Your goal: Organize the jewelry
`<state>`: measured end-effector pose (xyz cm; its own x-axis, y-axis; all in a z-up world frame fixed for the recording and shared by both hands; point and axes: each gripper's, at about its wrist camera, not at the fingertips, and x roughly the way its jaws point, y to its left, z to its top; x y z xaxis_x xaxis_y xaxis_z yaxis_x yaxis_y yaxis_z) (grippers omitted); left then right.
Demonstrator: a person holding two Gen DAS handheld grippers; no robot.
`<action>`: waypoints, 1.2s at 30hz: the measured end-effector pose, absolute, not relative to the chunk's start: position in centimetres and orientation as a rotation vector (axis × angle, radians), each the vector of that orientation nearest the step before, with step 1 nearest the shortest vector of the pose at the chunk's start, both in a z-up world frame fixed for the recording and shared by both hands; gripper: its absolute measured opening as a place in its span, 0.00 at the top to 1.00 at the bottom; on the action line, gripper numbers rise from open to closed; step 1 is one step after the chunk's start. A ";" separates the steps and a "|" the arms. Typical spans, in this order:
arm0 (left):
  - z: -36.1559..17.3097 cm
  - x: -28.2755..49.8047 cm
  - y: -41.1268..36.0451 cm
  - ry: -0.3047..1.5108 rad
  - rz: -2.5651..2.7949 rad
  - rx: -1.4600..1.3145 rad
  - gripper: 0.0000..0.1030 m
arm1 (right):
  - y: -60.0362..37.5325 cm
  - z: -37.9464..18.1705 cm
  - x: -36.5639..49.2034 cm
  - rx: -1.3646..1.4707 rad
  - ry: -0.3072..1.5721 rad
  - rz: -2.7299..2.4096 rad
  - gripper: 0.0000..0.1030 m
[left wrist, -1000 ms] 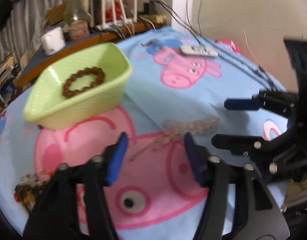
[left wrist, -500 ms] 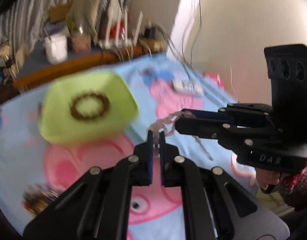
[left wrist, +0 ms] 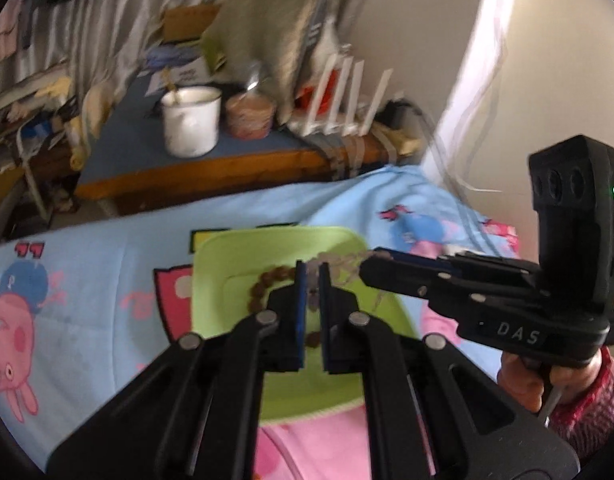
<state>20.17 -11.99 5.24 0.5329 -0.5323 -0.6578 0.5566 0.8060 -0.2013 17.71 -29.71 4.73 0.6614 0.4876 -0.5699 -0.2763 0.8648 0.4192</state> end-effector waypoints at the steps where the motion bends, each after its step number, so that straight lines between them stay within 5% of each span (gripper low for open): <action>1: 4.4 21.0 -12.1 0.799 -0.626 0.036 0.87 | -29.6 4.1 18.4 0.321 0.740 0.429 1.00; 4: 3.2 22.2 -11.0 0.854 -0.568 0.008 0.84 | -29.5 3.1 19.7 0.332 0.768 0.400 0.99; 6: 3.9 21.5 -9.5 0.824 -0.576 -0.034 0.84 | -29.5 3.6 18.6 0.338 0.731 0.399 0.87; 9: 5.9 19.0 -6.1 0.729 -0.563 -0.079 0.84 | -29.4 5.1 15.7 0.319 0.649 0.402 0.82; 16: 5.7 13.2 1.4 0.707 -0.532 -0.163 0.84 | -27.8 3.9 8.4 0.345 0.616 0.510 0.83; 22: 1.5 10.0 3.6 0.821 -0.517 -0.175 0.84 | -24.3 -0.5 6.6 0.321 0.803 0.602 1.00; 36: -3.3 7.7 3.8 0.906 -0.411 -0.105 0.84 | -19.5 -1.9 7.3 0.299 0.930 0.669 1.00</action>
